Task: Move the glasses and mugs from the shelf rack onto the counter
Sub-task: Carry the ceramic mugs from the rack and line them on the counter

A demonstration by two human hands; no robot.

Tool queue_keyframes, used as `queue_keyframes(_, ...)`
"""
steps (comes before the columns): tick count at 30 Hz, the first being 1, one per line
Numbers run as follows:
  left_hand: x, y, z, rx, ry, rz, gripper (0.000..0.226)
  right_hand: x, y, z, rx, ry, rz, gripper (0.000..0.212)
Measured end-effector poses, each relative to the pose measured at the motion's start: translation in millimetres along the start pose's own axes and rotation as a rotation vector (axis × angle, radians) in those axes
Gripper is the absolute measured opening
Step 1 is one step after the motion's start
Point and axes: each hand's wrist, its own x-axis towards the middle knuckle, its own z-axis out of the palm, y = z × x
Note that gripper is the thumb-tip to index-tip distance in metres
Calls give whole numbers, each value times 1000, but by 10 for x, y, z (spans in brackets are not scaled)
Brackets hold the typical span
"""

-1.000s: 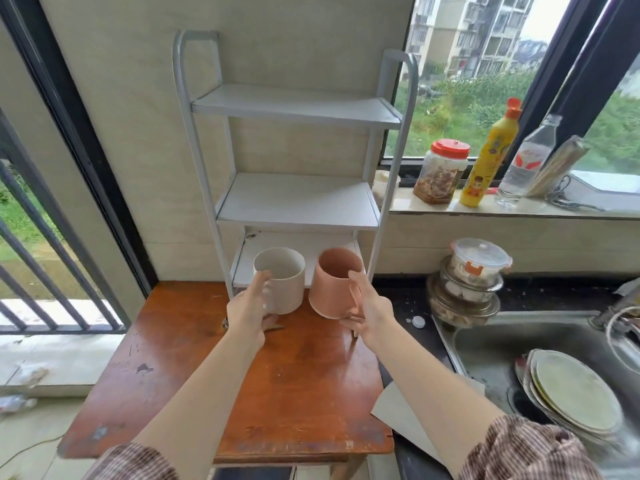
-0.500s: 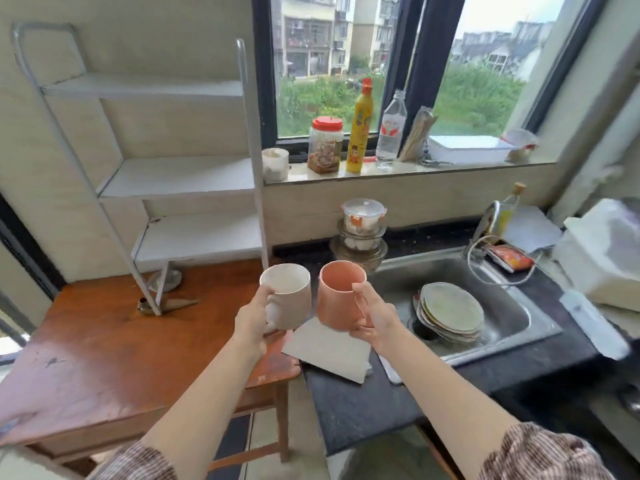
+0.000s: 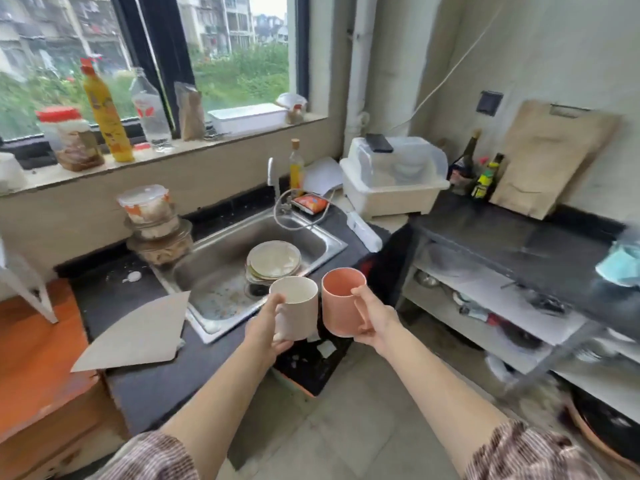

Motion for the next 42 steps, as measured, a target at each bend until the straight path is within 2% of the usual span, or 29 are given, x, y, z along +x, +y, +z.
queue_keyframes(2, -35, -189, 458, 80, -40, -6, 86, 29, -64, -489, 45, 78, -6, 66)
queue_keyframes(10, -26, -915, 2164, 301, -265, -64, 56, 117, -192, -2134, 303, 299, -18, 73)
queue_keyframes(14, 17, -1330, 2942, 439, -377, -109, 73, 222, -249, -2875, 383, 415, -26, 48)
queue_keyframes(16, 30, -1547, 3342, 480, -429, -157, 66, 305, -269, -3252, 414, 492, -5, 35)
queue_keyframes(20, 116, -1968, 4173, 570, -514, -229, 51, 590, -345, -4014, 475, 608, 28, 44)
queue_keyframes(24, 221, -2309, 5011, 696, -584, -258, 54, 893, -562, -4726, 504, 685, 71, 33)
queue_keyframes(33, 270, -2976, 6597, 920, -683, -299, 41, 1367, -839, -6012, 628, 818, 101, 41)
queue_keyframes(35, 256, -3032, 6755, 917, -684, -286, 37, 1382, -854, -6162, 635, 837, 111, 39)
queue_keyframes(42, 80, -3610, 7731, 927, -678, -327, 42, 1644, -996, -7301, 669, 905, 88, 58)
